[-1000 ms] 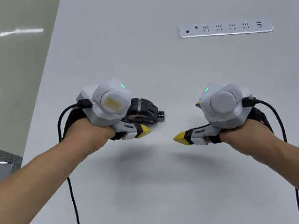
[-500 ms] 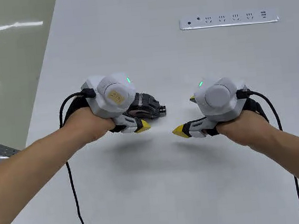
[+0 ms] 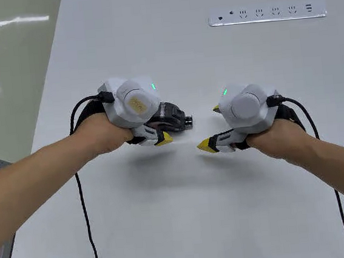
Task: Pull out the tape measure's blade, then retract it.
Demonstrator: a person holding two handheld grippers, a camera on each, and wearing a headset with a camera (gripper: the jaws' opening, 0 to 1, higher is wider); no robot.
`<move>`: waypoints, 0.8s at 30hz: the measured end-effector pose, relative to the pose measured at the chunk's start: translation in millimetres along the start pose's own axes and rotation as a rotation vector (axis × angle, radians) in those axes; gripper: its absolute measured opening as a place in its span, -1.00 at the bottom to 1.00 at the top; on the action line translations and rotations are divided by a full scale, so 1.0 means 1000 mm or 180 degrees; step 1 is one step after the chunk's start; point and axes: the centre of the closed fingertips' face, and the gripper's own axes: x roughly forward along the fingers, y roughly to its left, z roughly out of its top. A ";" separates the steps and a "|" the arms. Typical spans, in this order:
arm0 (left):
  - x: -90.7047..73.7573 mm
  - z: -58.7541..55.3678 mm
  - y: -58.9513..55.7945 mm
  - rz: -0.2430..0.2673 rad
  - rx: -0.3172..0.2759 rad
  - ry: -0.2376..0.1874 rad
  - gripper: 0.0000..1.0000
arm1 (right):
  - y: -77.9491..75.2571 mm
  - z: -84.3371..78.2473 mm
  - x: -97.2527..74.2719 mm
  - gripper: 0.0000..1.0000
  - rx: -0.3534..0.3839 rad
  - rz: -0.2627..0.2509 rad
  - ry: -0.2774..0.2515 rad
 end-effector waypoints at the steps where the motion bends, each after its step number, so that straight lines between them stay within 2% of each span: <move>1: 0.000 0.000 0.000 -0.0001 0.0008 0.0004 0.24 | 0.000 0.000 0.000 0.13 -0.0005 0.0004 -0.0001; 24: 0.013 0.000 0.005 -0.0146 0.0318 0.0086 0.05 | -0.002 0.009 0.019 -0.07 -0.0292 0.0145 -0.0037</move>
